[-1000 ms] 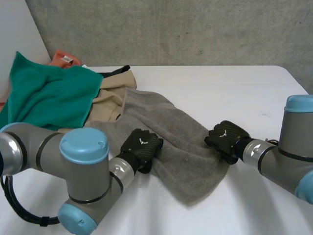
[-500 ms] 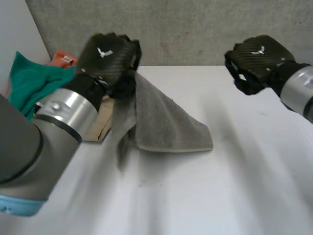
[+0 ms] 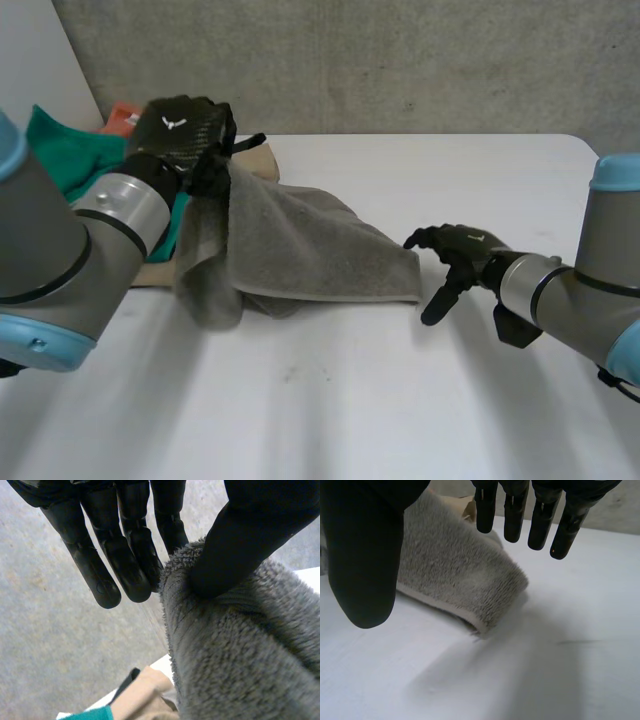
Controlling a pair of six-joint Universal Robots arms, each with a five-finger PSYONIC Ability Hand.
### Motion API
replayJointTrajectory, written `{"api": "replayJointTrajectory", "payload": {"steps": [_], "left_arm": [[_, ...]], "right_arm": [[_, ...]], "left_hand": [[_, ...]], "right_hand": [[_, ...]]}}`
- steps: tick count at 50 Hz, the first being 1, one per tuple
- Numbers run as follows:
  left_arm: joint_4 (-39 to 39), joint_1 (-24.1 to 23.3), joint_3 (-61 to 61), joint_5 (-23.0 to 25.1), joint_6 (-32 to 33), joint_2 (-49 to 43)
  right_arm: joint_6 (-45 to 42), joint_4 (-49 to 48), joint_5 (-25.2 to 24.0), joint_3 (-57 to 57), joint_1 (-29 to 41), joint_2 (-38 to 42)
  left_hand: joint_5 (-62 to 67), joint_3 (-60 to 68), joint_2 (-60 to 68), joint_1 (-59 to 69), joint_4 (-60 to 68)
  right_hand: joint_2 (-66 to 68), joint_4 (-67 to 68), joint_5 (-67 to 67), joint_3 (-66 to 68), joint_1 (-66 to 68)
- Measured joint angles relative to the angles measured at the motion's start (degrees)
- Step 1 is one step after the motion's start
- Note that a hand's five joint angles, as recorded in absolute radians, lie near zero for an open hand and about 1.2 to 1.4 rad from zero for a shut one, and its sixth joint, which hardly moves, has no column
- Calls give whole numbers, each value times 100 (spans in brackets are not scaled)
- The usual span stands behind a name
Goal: Fold the laundry.
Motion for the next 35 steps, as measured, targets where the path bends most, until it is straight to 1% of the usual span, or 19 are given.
{"api": "replayJointTrajectory", "payload": {"steps": [4, 5, 7, 8, 14, 20, 21, 23, 28, 29, 30, 32, 33, 34, 35], "left_arm": [[-72, -16, -8, 3, -14, 245], [-72, -16, -8, 3, -14, 245], [-115, -25, -7, 3, -20, 337], [-137, -30, -3, 3, -23, 380], [-169, -43, -10, 3, -64, 446], [-176, -46, -15, 3, -135, 458], [-176, -45, -14, 5, -146, 458], [-176, -43, -13, 7, -155, 460], [-176, -39, -9, 7, -159, 468], [-175, -38, -9, 7, -160, 476], [-174, -37, -9, 6, -161, 487], [-173, -34, -10, 4, -163, 515], [-173, -34, -11, 5, -164, 530], [-174, -33, -13, 4, -166, 546], [-174, -33, -14, 4, -166, 551]], "right_arm": [[83, -439, -148, 10, 82, 275], [83, -439, -148, 10, 82, 275], [64, -737, -112, -29, 212, 439], [42, -921, -59, -65, 307, 542], [-91, -1294, 190, -336, 549, 958], [-359, -1379, 436, -731, 734, 1384], [-410, -1376, 494, -808, 761, 1455], [-485, -1375, 590, -943, 798, 1565], [-637, -1374, 851, -1325, 868, 1839], [-647, -1384, 879, -1385, 872, 1878], [-655, -1399, 902, -1445, 875, 1918], [-663, -1432, 928, -1531, 876, 1971], [-663, -1456, 943, -1593, 874, 1999], [-663, -1469, 952, -1631, 872, 2011], [-663, -1473, 956, -1644, 871, 2013]], "left_hand": [[0, 0, 0, 0, 0], [0, 0, 0, 0, 0], [0, 0, 0, 0, 0], [0, 0, 0, 0, 0], [0, 0, 0, 0, 0], [0, 0, 0, 0, 0], [0, 0, 0, 0, 0], [0, 0, 0, 0, 0], [0, 0, 0, 0, 0], [0, 0, 0, 0, 0], [0, 0, 0, 0, 0], [0, 0, 0, 0, 0], [0, 0, 0, 0, 0], [0, 0, 0, 0, 0], [0, 0, 0, 0, 0]], "right_hand": [[0, 0, 0, 0, 0], [0, 0, 0, 0, 0], [0, 0, 0, 1, 0], [0, 0, 0, 1, 0], [0, 41, 147, 110, 21], [0, 78, 195, 156, 38], [17, 432, 472, 517, 401], [46, 563, 591, 651, 529], [896, 1341, 1291, 1414, 1087], [1445, 1760, 1680, 1833, 1479], [2335, 2613, 2499, 2684, 2199], [2335, 2613, 2499, 2684, 2199], [3769, 4105, 4021, 4166, 3451], [4364, 4731, 4673, 4785, 3981], [4588, 5016, 4955, 5060, 4203]]}}
